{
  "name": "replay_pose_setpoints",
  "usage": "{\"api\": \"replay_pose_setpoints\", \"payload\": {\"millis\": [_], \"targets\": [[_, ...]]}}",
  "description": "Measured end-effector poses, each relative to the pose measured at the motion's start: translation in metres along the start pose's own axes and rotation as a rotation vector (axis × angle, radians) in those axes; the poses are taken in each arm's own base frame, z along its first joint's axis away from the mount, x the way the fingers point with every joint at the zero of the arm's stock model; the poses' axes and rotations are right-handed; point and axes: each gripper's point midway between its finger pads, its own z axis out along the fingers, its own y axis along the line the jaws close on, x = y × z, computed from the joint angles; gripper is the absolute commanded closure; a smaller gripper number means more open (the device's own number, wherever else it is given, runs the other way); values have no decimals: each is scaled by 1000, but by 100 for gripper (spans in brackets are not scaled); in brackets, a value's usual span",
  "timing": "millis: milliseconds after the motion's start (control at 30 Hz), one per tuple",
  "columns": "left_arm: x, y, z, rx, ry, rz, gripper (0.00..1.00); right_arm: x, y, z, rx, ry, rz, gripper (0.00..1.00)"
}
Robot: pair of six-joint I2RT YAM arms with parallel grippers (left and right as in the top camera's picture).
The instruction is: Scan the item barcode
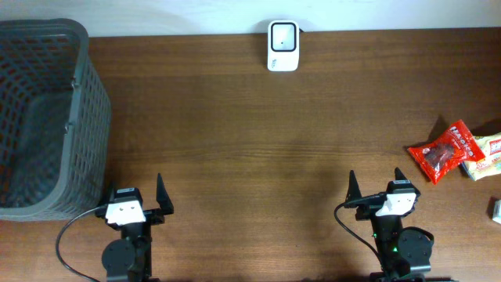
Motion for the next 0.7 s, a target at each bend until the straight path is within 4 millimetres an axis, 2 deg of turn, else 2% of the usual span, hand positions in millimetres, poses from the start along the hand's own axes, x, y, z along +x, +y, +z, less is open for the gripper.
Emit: {"api": "replay_pose_setpoints", "payload": {"millis": [367, 700], "targets": [[1, -6, 0, 32, 7, -86, 1, 0, 0, 0, 0, 0, 0, 2], [1, -9, 0, 53, 5, 43, 1, 0, 0, 0, 0, 0, 0, 2]]}}
